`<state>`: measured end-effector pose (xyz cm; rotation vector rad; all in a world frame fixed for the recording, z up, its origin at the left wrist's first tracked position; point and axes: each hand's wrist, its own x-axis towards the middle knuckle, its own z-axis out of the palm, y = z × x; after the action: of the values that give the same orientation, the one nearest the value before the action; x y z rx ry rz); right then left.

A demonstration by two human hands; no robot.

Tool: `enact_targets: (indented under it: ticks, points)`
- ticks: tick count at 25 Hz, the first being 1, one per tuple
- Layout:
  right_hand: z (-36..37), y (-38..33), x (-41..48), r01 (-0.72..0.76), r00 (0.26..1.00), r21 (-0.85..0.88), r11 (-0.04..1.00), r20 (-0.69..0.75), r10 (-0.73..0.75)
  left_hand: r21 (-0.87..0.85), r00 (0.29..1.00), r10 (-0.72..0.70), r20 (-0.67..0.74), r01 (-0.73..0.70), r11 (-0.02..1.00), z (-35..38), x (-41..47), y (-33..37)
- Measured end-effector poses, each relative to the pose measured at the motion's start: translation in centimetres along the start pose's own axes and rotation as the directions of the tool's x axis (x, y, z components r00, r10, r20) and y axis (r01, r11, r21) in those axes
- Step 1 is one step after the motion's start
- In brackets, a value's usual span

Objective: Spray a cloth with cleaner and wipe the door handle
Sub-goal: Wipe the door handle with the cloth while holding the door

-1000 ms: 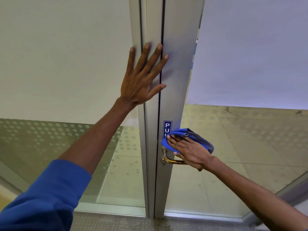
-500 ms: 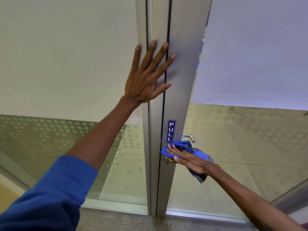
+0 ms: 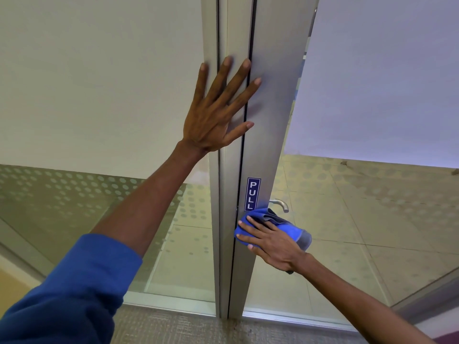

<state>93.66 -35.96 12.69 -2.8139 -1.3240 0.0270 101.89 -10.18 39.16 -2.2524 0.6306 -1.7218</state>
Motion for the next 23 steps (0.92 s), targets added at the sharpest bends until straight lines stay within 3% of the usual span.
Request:
enact_targets:
  ticks: [9,17,20,23]
  points:
    - [0.8,3.2,-1.0,0.203,0.978,-0.026,0.979,-0.033,-0.204,0.012,1.0,0.005,-0.009,-0.005,1.0,0.5,-0.1,-0.2]
    - [-0.3,8.8,-2.4,0.462,0.887,-0.026,0.887,0.043,-0.46,0.014,0.999,0.011,-0.035,-0.011,1.0,0.7,-0.1,-0.1]
    - [0.3,8.0,-2.7,0.416,0.909,-0.099,0.904,0.027,-0.415,0.03,1.0,0.002,-0.03,-0.001,1.0,0.9,-0.2,-0.1]
    - [1.6,6.1,-2.7,0.298,0.946,-0.164,0.94,-0.085,-0.314,0.032,1.0,0.008,-0.029,-0.007,0.999,0.7,-0.2,0.2]
